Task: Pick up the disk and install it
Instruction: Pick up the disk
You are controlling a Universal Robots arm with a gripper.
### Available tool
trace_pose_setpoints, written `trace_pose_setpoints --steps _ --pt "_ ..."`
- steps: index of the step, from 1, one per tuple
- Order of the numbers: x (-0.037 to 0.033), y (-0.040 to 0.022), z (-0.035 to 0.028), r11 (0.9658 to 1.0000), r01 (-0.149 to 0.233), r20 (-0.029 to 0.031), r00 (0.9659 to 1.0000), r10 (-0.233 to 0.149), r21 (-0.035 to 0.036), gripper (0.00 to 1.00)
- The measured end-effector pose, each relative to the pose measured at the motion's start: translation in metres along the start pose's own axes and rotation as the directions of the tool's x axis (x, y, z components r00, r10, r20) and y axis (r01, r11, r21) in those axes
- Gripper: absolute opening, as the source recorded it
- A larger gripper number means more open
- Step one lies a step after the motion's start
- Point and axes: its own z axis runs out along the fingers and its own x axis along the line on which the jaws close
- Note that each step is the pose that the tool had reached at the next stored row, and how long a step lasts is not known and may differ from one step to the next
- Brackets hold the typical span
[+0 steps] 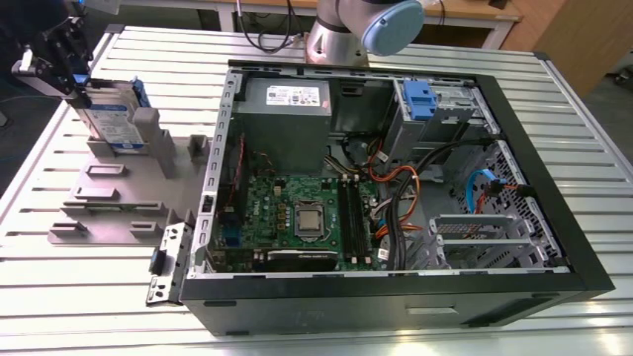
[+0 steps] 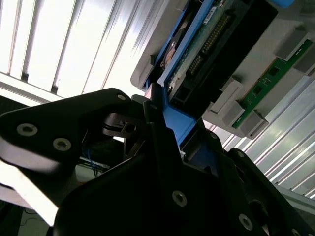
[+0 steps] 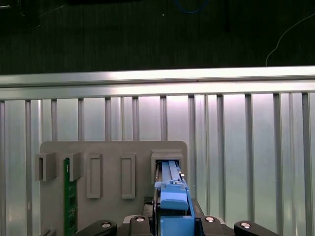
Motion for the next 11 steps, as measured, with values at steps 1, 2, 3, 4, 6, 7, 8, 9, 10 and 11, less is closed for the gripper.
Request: trace_pose_setpoints --steps 1,2,3,4,6,7,8,9,10,11 --pt "0.0 0.0 0.0 1.0 0.0 0.0 1.0 0.0 0.0 0.37" --pt "0.0 0.0 0.0 1.0 0.0 0.0 1.0 0.0 0.0 0.37" --pt "0.0 0.0 0.0 1.0 0.0 0.0 1.0 0.0 0.0 0.37" --pt "0.0 0.0 0.0 1.0 0.0 0.0 1.0 0.0 0.0 0.37" --pt "0.0 0.0 0.0 1.0 0.0 0.0 1.0 0.0 0.0 0.38" --pt "0.0 0.0 0.0 1.0 0.0 0.0 1.0 0.0 0.0 0.38" --pt "0.0 0.0 0.0 1.0 0.0 0.0 1.0 0.0 0.0 0.38" --pt "0.0 0.0 0.0 1.0 0.0 0.0 1.0 0.0 0.0 0.44" --pt "0.0 0.0 0.0 1.0 0.0 0.0001 1.0 0.0 0.0 0.44" --pt "0.0 0.0 0.0 1.0 0.0 0.0 1.0 0.0 0.0 0.44"
